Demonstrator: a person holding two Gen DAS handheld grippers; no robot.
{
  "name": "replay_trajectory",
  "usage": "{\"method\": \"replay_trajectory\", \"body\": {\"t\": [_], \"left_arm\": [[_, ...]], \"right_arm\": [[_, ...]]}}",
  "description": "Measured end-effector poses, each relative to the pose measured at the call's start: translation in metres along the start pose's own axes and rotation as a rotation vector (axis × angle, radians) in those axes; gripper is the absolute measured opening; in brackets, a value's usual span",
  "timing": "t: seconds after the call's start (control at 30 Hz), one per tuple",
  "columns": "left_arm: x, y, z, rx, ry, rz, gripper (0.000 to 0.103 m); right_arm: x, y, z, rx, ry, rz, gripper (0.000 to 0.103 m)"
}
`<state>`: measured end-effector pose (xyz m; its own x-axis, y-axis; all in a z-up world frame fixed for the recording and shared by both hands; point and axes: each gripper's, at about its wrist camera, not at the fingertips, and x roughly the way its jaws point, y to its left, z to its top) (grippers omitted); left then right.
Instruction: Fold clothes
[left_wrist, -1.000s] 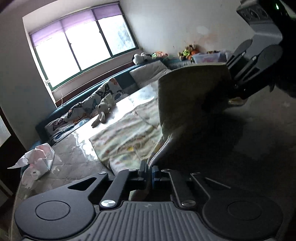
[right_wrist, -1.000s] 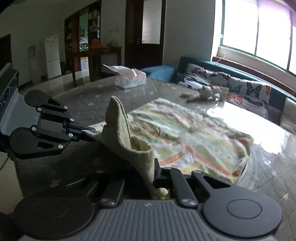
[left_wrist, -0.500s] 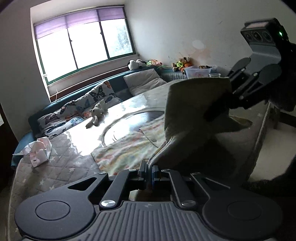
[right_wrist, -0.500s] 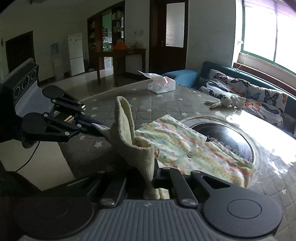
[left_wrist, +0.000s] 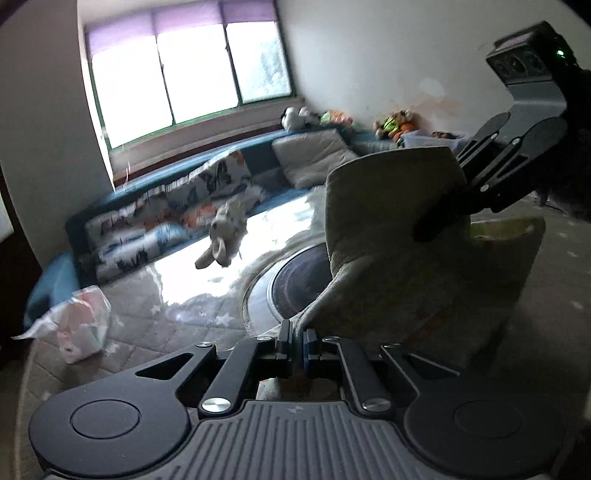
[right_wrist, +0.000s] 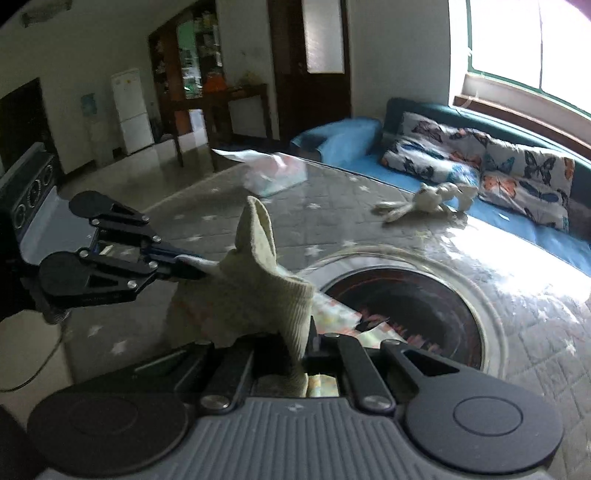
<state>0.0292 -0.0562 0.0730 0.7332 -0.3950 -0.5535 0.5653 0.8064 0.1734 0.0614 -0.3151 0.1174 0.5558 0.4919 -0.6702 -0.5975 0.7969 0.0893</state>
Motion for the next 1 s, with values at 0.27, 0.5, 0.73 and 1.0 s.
{"method": "replay_trajectory", "body": {"t": [0.27, 0.5, 0.73, 1.0], "left_arm": [[0.081, 0.033, -0.006, -0.126, 0.135, 0.008, 0.012], [0.096, 0.038, -0.011, -0.169, 0.149, 0.07, 0.032], [0.101, 0.043, -0.006, -0.14, 0.137, 0.211, 0.039], [0.075, 0.056, -0.001, -0.242, 0.097, 0.206, 0.039]], "right_arm": [[0.084, -0.051, 0.005, 0.103, 0.1, -0.041, 0.011], [0.082, -0.074, -0.023, 0.216, 0.008, -0.171, 0.029], [0.043, -0.071, -0.064, 0.313, -0.055, -0.276, 0.041], [0.033, -0.086, -0.097, 0.467, -0.086, -0.301, 0.041]]}}
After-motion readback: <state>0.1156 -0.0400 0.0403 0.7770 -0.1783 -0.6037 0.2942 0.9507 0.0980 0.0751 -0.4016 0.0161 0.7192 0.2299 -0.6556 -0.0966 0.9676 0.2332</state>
